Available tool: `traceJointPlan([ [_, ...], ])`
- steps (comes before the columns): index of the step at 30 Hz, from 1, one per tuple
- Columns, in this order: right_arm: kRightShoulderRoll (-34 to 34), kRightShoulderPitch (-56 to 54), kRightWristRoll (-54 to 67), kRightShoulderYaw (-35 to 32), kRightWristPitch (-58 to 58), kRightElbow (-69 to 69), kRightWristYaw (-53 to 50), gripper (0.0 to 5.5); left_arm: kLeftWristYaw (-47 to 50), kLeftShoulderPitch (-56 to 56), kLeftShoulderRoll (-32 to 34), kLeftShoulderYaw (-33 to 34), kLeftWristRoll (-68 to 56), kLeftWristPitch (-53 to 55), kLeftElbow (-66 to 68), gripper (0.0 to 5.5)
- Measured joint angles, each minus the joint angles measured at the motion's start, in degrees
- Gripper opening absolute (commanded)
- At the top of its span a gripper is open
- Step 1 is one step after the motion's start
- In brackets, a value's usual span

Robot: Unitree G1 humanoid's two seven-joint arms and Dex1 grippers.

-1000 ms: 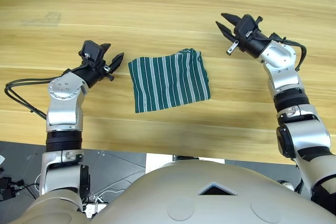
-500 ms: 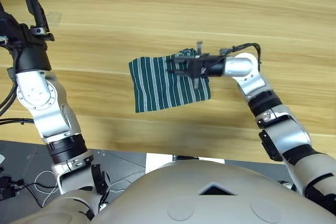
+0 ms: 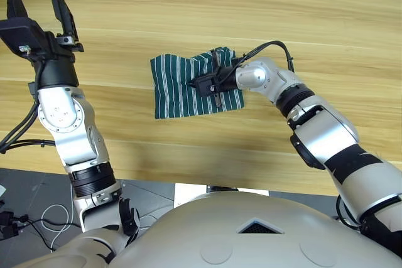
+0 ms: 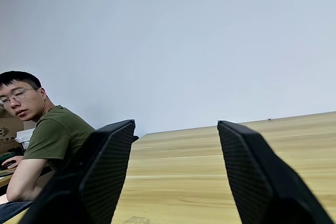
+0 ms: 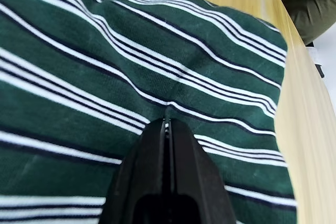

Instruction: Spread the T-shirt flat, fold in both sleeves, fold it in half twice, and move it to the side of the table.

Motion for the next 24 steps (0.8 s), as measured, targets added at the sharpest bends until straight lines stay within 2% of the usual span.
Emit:
traceJointPlan([
  [3,-2.3,-0.3,3.2,-4.6,6.9,1.7,-0.4,0.02,0.0,0.2,-0.1,0.1,0.0,0.2,-0.3,2.94],
  [6,-12.2,0.4,7.2,-11.6,15.8,3.3,-4.3,0.02,0.3,1.6,-0.3,0.1,0.1,0.8,-1.8,2.94],
  [9,-23.5,5.5,12.3,-19.5,21.3,3.9,-10.9,0.02,0.8,3.7,-0.8,0.1,0.6,1.1,-3.3,2.94],
  [13,-31.3,13.0,18.2,-28.0,25.1,3.7,-14.6,0.02,1.0,5.7,-1.8,0.1,0.5,1.6,-5.7,2.94],
  [17,-35.2,20.5,23.0,-35.4,25.3,3.0,-22.7,0.02,1.0,6.7,-2.3,0.1,0.5,2.1,-6.7,2.94],
  [21,-34.9,23.8,24.8,-39.7,25.2,2.3,-29.7,0.02,1.0,8.1,-3.7,-1.5,1.2,2.2,-7.3,2.94],
  [24,-33.8,24.8,24.9,-41.3,17.7,2.1,-31.6,0.02,1.0,8.4,-4.6,-2.5,2.3,2.1,-6.7,2.94],
])
